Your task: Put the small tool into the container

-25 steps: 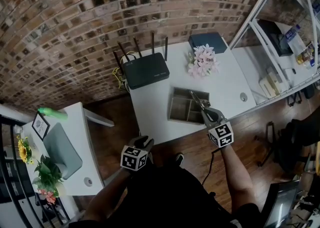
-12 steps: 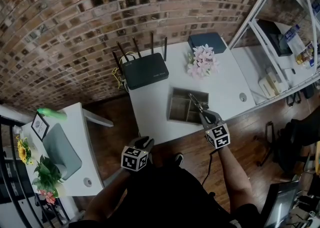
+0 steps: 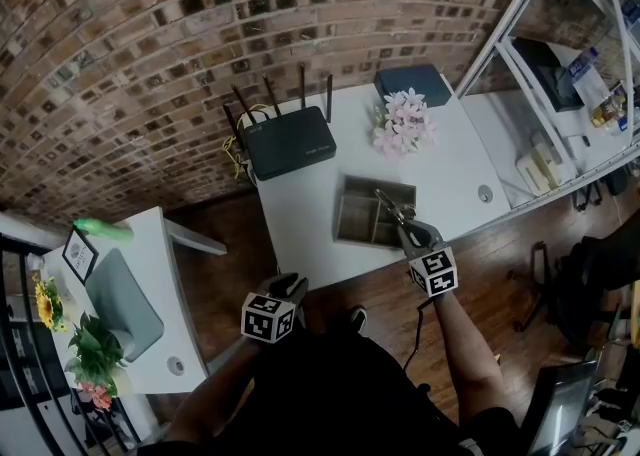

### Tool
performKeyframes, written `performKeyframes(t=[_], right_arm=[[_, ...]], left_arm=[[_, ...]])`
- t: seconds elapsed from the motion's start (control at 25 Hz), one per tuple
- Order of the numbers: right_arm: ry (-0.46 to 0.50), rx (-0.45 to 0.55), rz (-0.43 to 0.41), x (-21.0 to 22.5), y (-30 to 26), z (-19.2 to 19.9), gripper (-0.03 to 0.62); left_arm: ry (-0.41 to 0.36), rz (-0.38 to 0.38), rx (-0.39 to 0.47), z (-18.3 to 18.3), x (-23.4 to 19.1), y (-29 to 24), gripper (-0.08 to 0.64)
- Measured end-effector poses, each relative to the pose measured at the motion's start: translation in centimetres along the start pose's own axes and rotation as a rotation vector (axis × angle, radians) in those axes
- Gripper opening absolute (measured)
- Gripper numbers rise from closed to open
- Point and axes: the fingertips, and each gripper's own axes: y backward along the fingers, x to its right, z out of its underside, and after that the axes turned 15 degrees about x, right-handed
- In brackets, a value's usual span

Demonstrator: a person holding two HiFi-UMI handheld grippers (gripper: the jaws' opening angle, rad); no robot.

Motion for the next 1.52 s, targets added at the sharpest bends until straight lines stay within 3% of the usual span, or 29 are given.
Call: performKeyframes(t=[0.12,0.4,0.68,0.84,1.08,1.28,1.52], right_arm=[[-0.064,-0.020,0.011,0.3,0.2,1.1,0.112],[-0.130,-0.008,0.065,0.9,1.6,1.7,0.137],[-0.209,0.083,0.076,-1.1,3.5,-1.7,0.137],[-0.317,0.156,0.097,-3.2,4.5,-4.4,0.112],[-0.403,0.194,0.075,-7.9,6.4,-6.4,0.011],[-0.423,0.187,0.022,-11.1,7.0,-7.5,0.011],[-0.443,0.244,0.018,-12.0,8.1,-9.5,0.011]], left_arm=[[0.002,0.002,0.002,-0.1,0.1,0.0,0.094],[0.005,0.004,-0.003,0.1,-0.1,0.1,0.094],[0.000,0.026,0.002,-0.5,0.4,0.0,0.094],[-0.008,0.025,0.044,-1.8,0.7,-0.1,0.082],[0.004,0.015,0.156,-5.0,1.2,0.6,0.022],[-0.011,0.100,0.250,-7.7,3.2,1.2,0.003],[-0.054,0.200,0.243,-8.7,6.6,0.9,0.002]])
